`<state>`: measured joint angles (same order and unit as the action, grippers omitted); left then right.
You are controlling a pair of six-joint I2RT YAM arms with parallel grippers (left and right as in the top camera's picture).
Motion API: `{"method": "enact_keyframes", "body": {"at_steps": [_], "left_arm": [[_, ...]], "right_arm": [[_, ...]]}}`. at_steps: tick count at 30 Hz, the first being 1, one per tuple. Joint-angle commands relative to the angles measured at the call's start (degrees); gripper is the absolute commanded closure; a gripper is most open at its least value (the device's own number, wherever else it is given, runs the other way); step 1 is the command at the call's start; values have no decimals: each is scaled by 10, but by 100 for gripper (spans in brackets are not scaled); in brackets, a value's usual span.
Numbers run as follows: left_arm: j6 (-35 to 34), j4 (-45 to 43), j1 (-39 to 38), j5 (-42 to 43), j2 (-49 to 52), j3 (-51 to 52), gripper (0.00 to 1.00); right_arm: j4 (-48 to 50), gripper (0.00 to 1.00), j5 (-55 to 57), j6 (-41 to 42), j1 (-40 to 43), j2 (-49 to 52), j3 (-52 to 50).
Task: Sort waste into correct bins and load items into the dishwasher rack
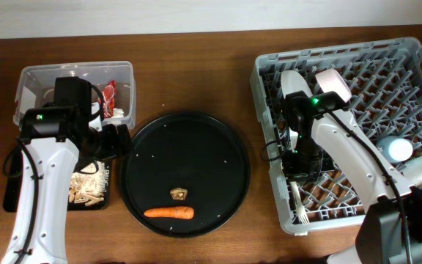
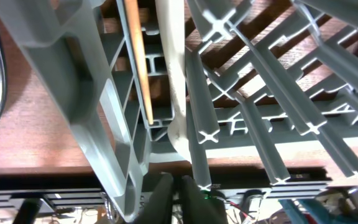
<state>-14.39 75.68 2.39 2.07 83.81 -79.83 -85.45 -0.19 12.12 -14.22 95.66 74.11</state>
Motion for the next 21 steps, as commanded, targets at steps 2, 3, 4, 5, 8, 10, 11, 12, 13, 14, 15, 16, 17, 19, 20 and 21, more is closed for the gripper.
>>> {"method": "enact_keyframes", "body": {"at_steps": [2, 3, 4, 5, 8, 10, 11, 12, 13, 14, 15, 16, 17, 19, 20, 21], "left_arm": [[-1, 0, 3, -6, 2, 0, 2], [-1, 0, 3, -6, 2, 0, 2], [-1, 1, 3, -6, 2, 0, 2], [-1, 1, 3, -6, 2, 0, 2], [-1, 0, 3, -6, 2, 0, 2], [-1, 0, 3, -6, 2, 0, 1], [-1, 0, 3, -5, 2, 0, 1], [-1, 0, 3, -3, 2, 0, 1], [-1, 1, 2, -3, 2, 0, 1], [-1, 1, 0, -3, 2, 0, 1], [-1, 1, -6, -3, 2, 0, 1], [-1, 0, -14, -3, 2, 1, 1], [-1, 0, -22, -3, 2, 2, 1], [-2, 0, -47, 1, 2, 8, 1], [-4, 0, -57, 4, 2, 12, 1], [-8, 1, -68, 10, 2, 18, 1]], "right_arm": [[5, 85, -6, 3, 3, -15, 10], [5, 85, -6, 3, 4, -15, 13], [4, 84, -6, 3, 4, -16, 20], [2, 84, -6, 3, 4, -19, 30], [-3, 84, -6, 3, 4, -46, 84], [-2, 82, -6, 3, 5, -69, 128], [0, 65, -6, 3, 5, -78, 145], [3, 48, -6, 3, 6, -90, 165], [7, 33, -6, 3, 10, -102, 180], [12, 19, -6, 3, 16, -112, 189], [17, 6, -6, 3, 25, -122, 193], [19, 0, -5, 2, 34, -130, 192], [20, 1, -5, -7, 43, -132, 192], [9, 1, -6, -34, 64, -132, 192], [2, 2, -6, -39, 71, -132, 191], [-3, 1, -5, -44, 77, -132, 191]]}}
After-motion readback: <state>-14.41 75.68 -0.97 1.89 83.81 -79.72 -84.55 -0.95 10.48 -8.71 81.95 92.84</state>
